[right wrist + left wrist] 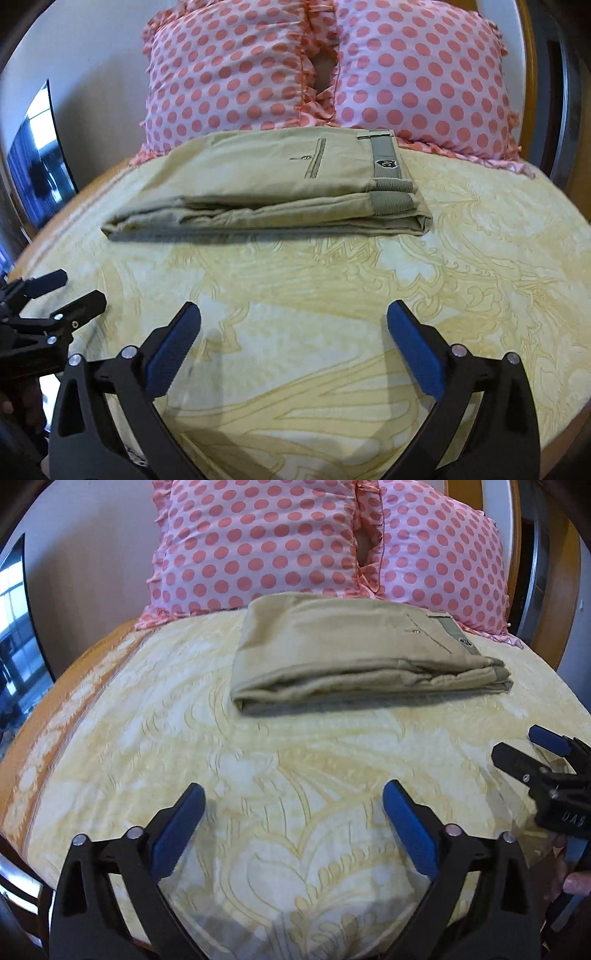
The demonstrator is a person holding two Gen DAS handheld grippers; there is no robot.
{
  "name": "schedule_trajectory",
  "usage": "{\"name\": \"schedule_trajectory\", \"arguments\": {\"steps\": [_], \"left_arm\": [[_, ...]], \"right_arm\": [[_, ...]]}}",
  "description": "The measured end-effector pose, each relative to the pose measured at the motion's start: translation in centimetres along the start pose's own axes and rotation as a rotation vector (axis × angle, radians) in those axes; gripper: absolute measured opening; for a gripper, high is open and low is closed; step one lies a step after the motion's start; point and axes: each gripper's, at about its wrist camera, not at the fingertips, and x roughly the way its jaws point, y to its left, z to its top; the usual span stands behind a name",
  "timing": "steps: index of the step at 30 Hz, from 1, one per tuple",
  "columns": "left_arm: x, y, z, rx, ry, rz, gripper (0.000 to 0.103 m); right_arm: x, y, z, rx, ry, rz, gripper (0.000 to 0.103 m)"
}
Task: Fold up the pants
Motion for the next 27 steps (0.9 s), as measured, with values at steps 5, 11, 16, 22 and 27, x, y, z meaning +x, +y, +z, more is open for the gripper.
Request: {"name": "schedule_trajectory", "arguments": {"steps": [5, 11, 16, 22, 27], "left_arm": [[-0.3, -0.4, -1.1, -0.002, -0.043, 0.027, 0.102], [-0.7, -0.6, -2.3, -0.012, -0.133, 0.048, 0.102], [-0.8, -0.7, -2.5, -0.015, -0.155, 0.055, 0.102], [-0.8, -0.8, -2.5, -0.014, -0.154, 0.055, 0.102], [-0.8, -0.8, -2.5, -0.015, -0.155, 0.056, 0.102]], "right_arm": [[0.2, 1.1, -0.9, -0.036, -0.023, -0.060, 0.101], [-0.2, 1.2, -1.9, -0.009, -0.108, -0.094, 0.101], [-0.2, 1.2, -1.9, -0.005, -0.110, -0.100, 0.101], [-0.3, 1.2, -1.9, -0.006, -0.110, -0.100, 0.101], [-0.3, 1.2, -1.9, -0.005, -0.110, -0.101, 0.101]]}}
